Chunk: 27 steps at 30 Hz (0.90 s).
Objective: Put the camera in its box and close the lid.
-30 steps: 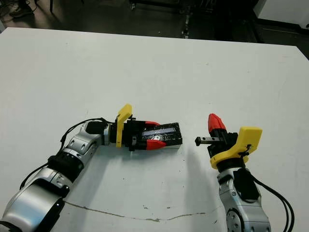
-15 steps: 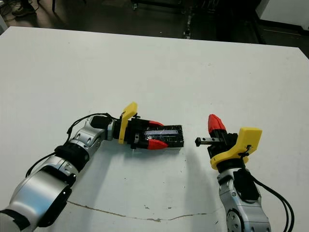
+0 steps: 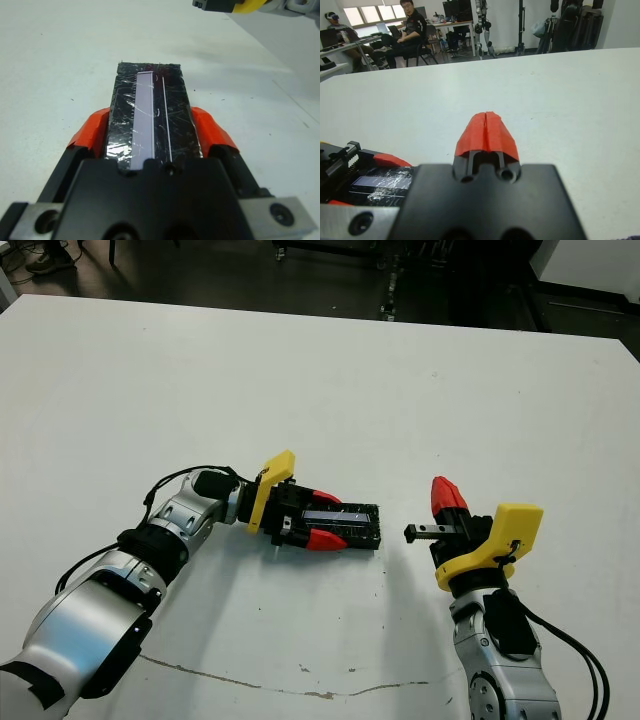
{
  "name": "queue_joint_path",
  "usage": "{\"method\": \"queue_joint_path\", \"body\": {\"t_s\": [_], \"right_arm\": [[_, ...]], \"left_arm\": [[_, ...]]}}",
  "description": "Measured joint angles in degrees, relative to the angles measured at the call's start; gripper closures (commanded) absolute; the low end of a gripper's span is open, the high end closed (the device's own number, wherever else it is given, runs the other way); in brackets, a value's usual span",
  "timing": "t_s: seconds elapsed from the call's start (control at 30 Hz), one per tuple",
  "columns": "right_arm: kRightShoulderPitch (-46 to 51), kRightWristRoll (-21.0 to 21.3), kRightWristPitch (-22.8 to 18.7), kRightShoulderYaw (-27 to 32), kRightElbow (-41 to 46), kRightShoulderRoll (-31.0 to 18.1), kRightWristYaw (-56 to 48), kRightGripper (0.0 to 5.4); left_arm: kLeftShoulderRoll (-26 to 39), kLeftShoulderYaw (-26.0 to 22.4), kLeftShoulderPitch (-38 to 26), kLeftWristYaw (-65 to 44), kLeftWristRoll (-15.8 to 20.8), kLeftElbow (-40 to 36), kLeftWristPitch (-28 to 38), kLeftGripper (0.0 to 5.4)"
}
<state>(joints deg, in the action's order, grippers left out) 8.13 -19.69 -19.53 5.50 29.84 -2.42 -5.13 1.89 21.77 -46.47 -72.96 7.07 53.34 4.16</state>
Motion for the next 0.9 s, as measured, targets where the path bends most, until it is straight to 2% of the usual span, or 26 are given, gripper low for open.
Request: {"method": "queue_joint_path", "body": {"t_s": [0.1, 0.23, 0.53, 0.67, 0.9], "right_arm": [[-0.01, 0.00, 0.00, 0.00, 0.01, 0.00, 0.00, 5.40], [-0.01, 0.00, -0.01, 0.00, 0.04, 0.00, -0.01, 5.40], [-0.05, 0.00, -0.03, 0.16, 0.03, -0.02, -0.03, 5.40], [-0.06, -0.27, -0.03, 0.23, 0.02, -0.02, -0.08, 5.40], [-0.04, -0.35, -0.07, 0.13, 0.34, -0.03, -0.06, 5.40]], "left_arm": [[0.28, 0.87, 1.02, 1.76, -3.24, -2.46, 1.50, 1.44], [0.60, 0.89, 2.32, 2.94, -4.90, -4.57, 3.48, 0.95], [1.35, 1.07, 3.22, 3.95, -5.47, -6.51, 2.86, 0.02], [2.95, 0.92, 4.42, 4.31, -5.15, -8.55, 2.59, 0.02], [7.18, -0.77, 7.95, 5.24, -3.83, -12.48, 6.02, 0.02]]}}
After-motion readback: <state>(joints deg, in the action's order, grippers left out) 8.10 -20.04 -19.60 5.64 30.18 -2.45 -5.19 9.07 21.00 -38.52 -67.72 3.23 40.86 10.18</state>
